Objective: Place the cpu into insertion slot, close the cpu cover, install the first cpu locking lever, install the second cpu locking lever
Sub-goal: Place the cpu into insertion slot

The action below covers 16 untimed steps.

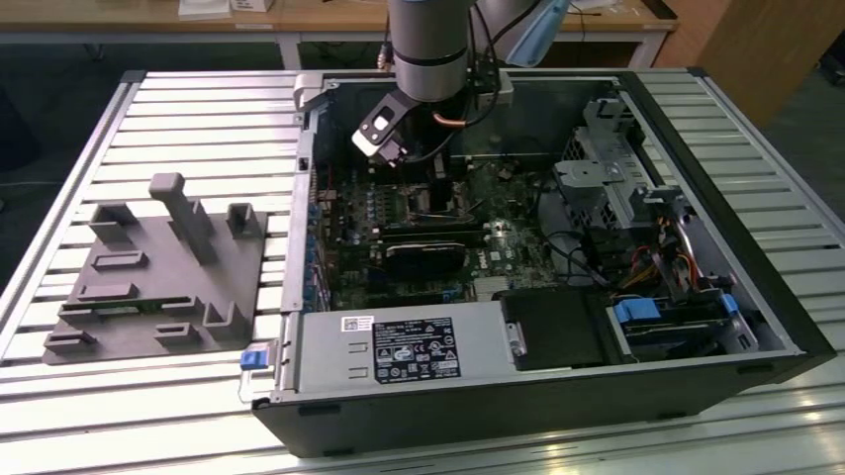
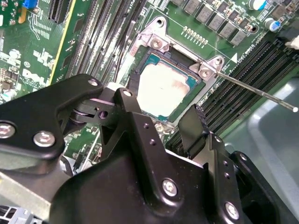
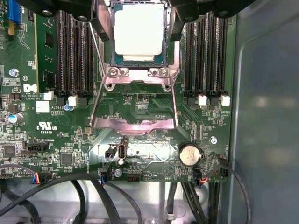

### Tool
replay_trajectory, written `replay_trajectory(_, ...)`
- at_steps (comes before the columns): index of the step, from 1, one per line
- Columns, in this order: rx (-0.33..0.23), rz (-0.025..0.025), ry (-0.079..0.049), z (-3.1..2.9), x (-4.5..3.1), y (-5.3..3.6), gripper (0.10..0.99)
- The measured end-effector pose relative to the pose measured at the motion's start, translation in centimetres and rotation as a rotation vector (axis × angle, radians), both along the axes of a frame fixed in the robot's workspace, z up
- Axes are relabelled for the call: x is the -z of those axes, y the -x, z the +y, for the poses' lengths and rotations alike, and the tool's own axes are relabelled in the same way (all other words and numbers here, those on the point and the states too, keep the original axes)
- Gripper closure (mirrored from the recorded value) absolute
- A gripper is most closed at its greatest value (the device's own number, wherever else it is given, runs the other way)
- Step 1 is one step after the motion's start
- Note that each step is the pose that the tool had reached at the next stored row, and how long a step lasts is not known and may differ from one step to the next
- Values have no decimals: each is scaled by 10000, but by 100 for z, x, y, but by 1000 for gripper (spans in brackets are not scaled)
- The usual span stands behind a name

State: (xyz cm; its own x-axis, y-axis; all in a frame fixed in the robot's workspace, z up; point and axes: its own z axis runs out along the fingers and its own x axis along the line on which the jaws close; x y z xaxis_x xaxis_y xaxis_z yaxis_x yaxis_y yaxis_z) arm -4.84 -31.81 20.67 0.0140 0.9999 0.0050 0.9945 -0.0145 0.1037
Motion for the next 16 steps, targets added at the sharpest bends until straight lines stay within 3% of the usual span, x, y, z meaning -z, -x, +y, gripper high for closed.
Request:
replay_trajectory(5,0,1,12,0,-1,0,490)
replay_trajectory(6,0,1,14,0,-1,0,553)
replay_trajectory(7,1,1,16,0,-1,0,553)
replay_trajectory(10,1,1,23,0,-1,0,729)
replay_trajectory(11,1,1,25,0,-1,1,729)
replay_trajectory(12,1,1,27,0,-1,1,788)
replay_trajectory(13,1,1,29,0,-1,1,788)
replay_trajectory(15,1,1,33,0,-1,1,906)
replay_trajectory(16,1,1,35,0,-1,0,906)
